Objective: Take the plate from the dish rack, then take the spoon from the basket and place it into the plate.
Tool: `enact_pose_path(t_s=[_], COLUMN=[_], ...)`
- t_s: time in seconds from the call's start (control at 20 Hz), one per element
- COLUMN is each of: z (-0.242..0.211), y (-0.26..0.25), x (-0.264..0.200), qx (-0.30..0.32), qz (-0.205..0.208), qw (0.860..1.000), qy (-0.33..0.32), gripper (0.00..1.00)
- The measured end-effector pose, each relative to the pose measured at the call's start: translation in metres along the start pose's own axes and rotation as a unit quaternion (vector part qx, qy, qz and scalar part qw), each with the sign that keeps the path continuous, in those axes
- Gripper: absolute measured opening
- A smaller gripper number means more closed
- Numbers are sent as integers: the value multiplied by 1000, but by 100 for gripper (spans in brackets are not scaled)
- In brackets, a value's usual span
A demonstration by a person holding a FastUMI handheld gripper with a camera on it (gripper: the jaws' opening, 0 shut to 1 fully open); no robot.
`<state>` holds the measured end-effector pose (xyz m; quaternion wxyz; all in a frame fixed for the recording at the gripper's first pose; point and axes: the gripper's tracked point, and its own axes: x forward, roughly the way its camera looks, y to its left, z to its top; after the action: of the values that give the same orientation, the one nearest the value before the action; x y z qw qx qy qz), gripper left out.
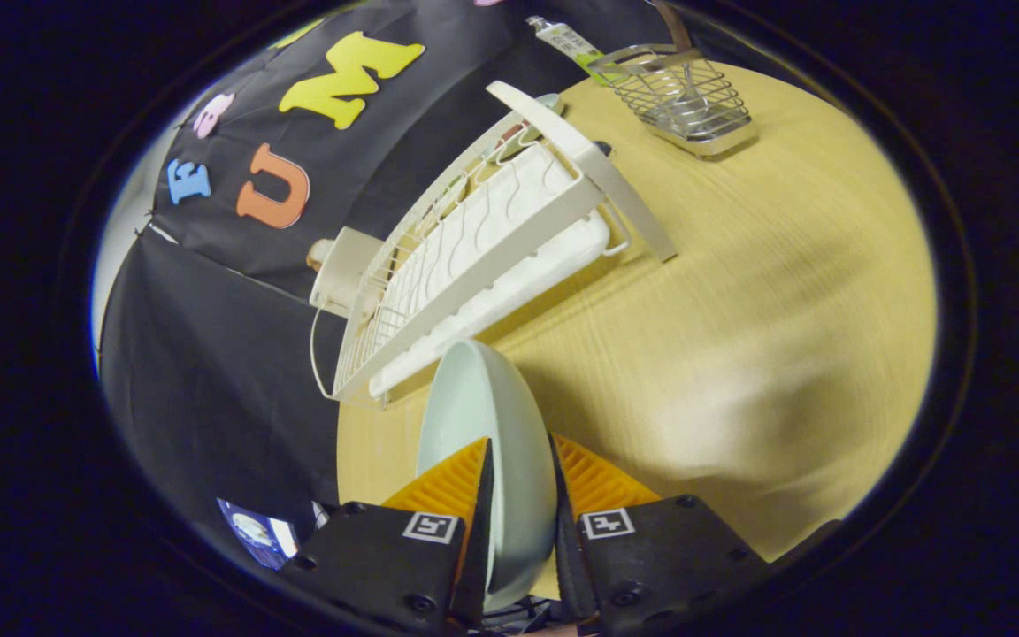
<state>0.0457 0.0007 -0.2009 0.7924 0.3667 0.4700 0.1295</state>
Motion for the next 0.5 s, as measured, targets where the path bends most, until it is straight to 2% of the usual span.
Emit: enact_pose_path(t_s=[0.15,0.3,0.4,0.5], z=[9,14,17,22], y=[-8,-12,-10,-14], x=[-2,-9,-17,-30], qx=[-9,-22,-36,-77], qz=[-16,-21,-20,-36], qw=[1000,999,998,993], qy=[-11,-26,-44,-85], gripper=[51,57,58,68])
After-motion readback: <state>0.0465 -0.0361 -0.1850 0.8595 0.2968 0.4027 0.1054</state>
